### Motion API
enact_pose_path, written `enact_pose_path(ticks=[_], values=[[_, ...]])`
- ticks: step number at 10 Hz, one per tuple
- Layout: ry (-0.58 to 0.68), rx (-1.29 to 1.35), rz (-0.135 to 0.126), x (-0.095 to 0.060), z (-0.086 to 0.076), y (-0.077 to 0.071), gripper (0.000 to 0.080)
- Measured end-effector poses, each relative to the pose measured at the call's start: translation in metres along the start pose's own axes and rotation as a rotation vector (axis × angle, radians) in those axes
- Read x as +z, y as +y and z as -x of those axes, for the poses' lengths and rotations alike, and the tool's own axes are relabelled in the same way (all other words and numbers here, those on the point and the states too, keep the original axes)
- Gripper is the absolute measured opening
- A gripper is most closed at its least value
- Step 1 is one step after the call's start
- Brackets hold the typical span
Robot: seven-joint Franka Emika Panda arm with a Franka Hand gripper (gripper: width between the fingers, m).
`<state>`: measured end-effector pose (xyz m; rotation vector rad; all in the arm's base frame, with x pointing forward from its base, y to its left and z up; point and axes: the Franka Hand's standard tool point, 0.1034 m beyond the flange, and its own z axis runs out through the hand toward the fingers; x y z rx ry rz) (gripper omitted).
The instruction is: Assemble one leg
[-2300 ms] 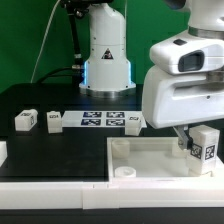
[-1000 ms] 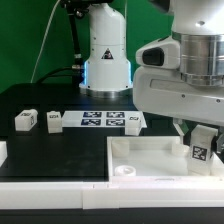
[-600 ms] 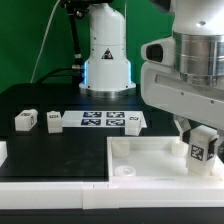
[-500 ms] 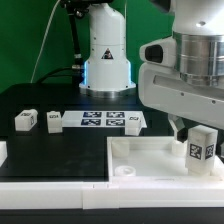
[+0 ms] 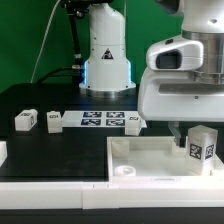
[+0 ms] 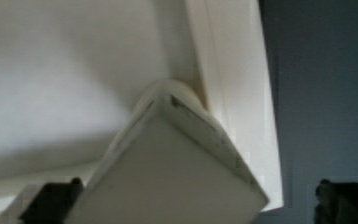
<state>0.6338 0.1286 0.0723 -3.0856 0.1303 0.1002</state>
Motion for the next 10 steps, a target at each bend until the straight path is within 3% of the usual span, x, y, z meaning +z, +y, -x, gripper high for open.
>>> enact_pose_path(ticks=[6,7,8,9,10], values=[[0.001,-0.603,0.028,0.0005,-0.0028,0.0099,0.0649],[0.0,-0.604,0.028,0.0007,-0.0027,0.0099,0.0649],[0.0,-0.6,0.028,0.0009,-0.0027,0.0101,0.0515],[0.0,-0.574,0.027,0.0011,-0.0027,0.0101,0.0515],[0.0,-0.556,0.027,0.0012,-0.0026,0.01,0.0376]])
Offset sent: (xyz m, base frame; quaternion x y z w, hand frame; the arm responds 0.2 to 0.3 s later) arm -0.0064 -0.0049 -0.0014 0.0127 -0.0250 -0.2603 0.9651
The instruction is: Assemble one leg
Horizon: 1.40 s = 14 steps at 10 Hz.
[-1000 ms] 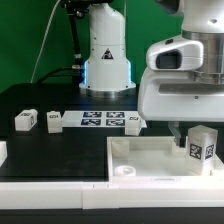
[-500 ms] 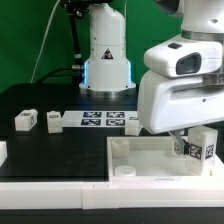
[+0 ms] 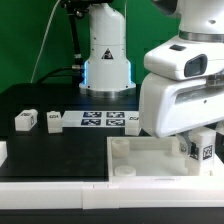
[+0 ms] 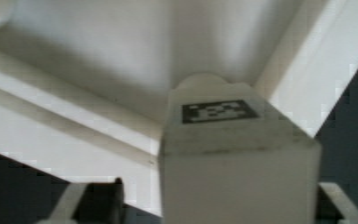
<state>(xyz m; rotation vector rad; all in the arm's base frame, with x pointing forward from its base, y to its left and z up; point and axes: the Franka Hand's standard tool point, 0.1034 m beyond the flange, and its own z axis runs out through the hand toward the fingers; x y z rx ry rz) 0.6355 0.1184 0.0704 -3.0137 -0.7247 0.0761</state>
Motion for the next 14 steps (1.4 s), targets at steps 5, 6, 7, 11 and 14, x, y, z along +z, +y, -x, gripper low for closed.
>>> enact_pose_path(ticks=[5,6,7,11,14], values=[[-0.003,0.71,-0.022,0.0018,0.0004,0.002,0.0289],[-0.004,0.831,-0.022,0.0016,0.0007,0.0047,0.0289],[-0.009,0.973,-0.02,0.0012,0.0009,0.0047,0.0289],[-0.034,1.361,-0.039,0.002,0.004,0.0057,0.0291],[-0.039,1.446,-0.047,0.002,0.004,0.0059,0.0368]])
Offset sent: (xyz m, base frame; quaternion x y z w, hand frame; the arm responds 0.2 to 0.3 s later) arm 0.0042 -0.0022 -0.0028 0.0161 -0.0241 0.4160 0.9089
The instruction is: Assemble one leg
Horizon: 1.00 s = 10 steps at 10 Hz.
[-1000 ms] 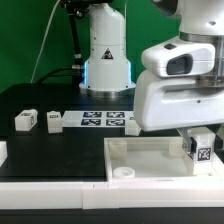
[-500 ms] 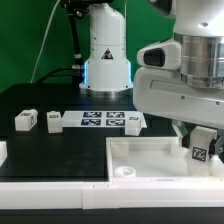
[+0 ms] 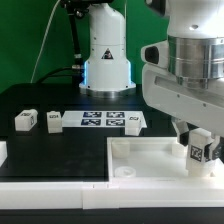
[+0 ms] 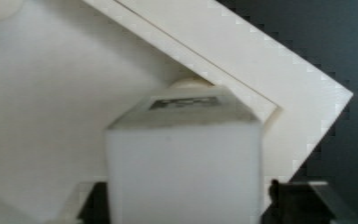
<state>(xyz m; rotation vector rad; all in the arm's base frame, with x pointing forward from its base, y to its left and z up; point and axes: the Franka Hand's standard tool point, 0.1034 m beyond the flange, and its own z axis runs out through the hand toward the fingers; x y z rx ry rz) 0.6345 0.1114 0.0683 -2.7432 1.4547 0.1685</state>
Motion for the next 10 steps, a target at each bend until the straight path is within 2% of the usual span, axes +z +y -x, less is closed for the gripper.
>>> enact_pose_path(ticks=[1,2,3,6,10], values=[[0.0,-0.049,0.0,0.0,0.0,0.0,0.0504],[0.006,-0.111,-0.011,-0.001,0.001,-0.002,0.0504],[0.014,-0.188,-0.023,-0.002,0.003,-0.003,0.0618],[0.027,-0.596,-0.031,-0.005,0.011,-0.004,0.0648],[0.066,-1.168,-0.028,-0.001,0.011,-0.006,0.0648]])
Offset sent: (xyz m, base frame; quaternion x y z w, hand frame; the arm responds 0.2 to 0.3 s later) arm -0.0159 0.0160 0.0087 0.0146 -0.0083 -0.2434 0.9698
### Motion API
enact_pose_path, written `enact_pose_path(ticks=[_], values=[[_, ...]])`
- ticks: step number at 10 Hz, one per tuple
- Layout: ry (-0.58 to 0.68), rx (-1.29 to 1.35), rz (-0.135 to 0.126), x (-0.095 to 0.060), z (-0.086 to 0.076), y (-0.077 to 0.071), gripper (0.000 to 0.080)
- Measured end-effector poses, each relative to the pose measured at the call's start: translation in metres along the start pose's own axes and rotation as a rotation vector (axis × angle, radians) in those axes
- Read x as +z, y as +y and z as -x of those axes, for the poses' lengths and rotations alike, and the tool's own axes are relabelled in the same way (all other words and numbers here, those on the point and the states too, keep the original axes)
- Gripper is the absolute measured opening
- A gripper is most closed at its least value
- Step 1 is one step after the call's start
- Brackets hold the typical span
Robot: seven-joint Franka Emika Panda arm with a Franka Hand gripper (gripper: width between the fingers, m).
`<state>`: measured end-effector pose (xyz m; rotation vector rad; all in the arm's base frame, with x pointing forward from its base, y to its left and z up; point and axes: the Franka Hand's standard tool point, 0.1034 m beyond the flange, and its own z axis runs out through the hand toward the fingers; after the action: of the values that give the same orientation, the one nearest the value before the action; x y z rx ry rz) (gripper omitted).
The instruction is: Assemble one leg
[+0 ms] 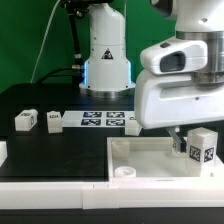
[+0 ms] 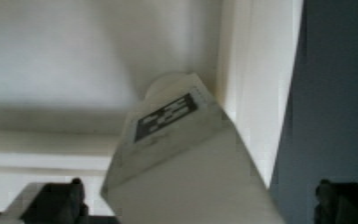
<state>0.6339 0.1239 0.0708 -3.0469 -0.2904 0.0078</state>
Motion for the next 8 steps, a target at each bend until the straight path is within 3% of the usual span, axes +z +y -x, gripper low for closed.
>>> enact_pose_path(ticks=[3,5,6,7,8], values=[[-0.005,-0.268,0.008,0.0011,0.0012,0.008,0.0648],[-0.005,-0.185,0.007,0.0011,0.0012,0.0078,0.0397],[-0.005,-0.178,0.007,0.0013,0.0012,0.0082,0.0397],[-0.003,-0.039,0.001,0.0017,0.0007,0.0087,0.0289],[-0.003,0.232,-0.003,0.002,0.0008,0.0073,0.0289]])
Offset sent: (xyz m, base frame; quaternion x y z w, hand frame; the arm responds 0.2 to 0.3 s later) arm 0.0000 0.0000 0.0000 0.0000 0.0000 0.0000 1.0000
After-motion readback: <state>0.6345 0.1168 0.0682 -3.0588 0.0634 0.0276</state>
